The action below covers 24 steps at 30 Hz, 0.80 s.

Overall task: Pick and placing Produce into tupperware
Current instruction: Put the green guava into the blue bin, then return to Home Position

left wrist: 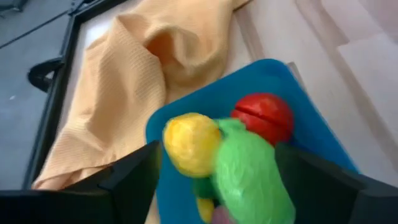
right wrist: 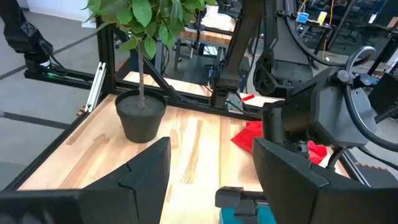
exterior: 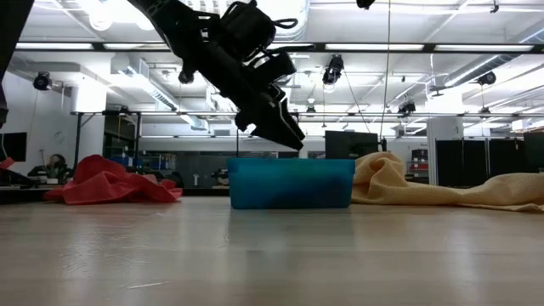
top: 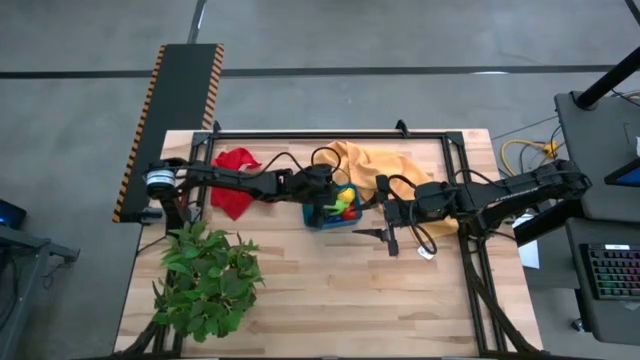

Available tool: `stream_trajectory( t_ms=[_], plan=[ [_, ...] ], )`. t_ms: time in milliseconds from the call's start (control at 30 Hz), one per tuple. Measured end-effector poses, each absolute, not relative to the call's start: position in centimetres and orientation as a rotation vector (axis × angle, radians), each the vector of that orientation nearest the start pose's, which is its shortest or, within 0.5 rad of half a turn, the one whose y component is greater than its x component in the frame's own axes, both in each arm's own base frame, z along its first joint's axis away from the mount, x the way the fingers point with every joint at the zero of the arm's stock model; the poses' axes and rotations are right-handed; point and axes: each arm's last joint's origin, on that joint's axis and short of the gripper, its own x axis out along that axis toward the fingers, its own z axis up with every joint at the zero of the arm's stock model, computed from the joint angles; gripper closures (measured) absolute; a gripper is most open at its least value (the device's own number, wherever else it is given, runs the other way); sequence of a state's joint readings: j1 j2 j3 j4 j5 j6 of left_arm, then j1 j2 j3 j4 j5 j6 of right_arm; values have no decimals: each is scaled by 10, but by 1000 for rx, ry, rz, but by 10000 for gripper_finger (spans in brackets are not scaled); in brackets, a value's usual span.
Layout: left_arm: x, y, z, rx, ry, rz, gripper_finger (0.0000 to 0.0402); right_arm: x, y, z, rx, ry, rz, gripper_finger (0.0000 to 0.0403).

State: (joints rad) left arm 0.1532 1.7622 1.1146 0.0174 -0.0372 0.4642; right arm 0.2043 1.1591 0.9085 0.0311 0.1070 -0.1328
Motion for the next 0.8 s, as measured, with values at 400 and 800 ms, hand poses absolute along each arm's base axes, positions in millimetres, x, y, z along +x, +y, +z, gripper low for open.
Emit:
stream_trajectory(
  t_ms=[400,800],
  plan=[
    [361,53,249,468,548,56,78,251,46,326,-229,201,16,184],
    [274,41,353,473,267,27,98,233,42,342,-268,150,9,184]
  ],
)
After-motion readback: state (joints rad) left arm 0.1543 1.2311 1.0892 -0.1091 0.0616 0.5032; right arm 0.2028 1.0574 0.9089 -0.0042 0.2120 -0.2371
